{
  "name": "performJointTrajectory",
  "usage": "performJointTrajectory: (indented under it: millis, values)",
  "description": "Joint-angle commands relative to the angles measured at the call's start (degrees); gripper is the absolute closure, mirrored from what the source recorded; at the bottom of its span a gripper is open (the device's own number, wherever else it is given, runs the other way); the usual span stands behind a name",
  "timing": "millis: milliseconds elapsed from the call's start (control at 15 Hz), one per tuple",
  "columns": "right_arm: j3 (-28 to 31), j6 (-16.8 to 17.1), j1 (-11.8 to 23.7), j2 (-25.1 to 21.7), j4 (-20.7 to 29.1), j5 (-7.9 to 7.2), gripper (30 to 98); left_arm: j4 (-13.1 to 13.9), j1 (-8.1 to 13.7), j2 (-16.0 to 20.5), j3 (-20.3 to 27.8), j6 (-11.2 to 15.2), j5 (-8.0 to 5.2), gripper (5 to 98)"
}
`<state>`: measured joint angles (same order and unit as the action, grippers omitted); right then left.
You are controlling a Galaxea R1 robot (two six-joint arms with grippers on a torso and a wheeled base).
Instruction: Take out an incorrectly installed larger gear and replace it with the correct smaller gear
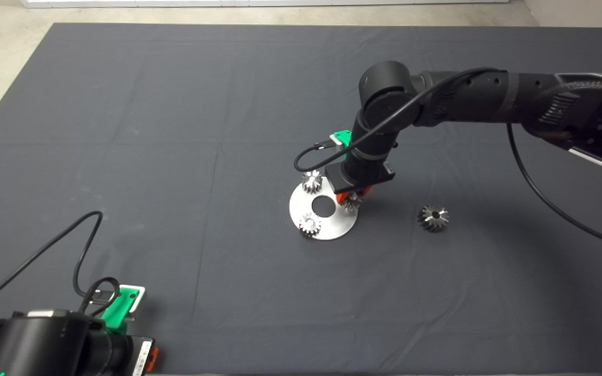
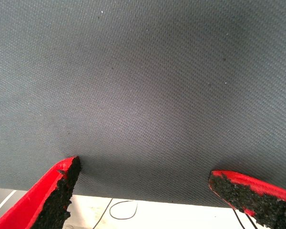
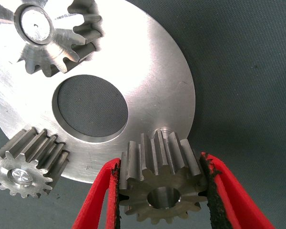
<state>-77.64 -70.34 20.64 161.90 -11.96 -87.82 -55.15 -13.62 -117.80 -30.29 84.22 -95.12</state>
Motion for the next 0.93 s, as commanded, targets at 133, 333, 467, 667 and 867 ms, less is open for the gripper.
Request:
performJointTrajectory:
  millis: [133,333,467,667,867]
  values:
    - [-0.39,-0.06,-0.25,-1.62,1.76,-5.96,94.4,-4.7,-5.63,-3.1,-10.12,0.77,7.23,19.7]
    - [2.07,-0.15,-0.33,-3.03,1.85,-6.05,94.4,-4.7,-5.54,-3.19,-10.11,0.69,7.23,19.7]
    - [2.6,-0.15,-0.24,-3.18,1.94,-6.05,94.4,-4.7,-5.57,-3.22,-9.94,0.77,7.14,19.7]
    - [2.86,-0.15,-0.16,-2.68,2.2,-6.05,94.4,-4.66,-5.54,-3.19,-9.86,0.77,7.14,19.7]
    - [2.6,-0.15,-0.07,-2.29,2.55,-6.04,94.4,-4.7,-5.54,-3.19,-10.08,0.85,7.19,19.7]
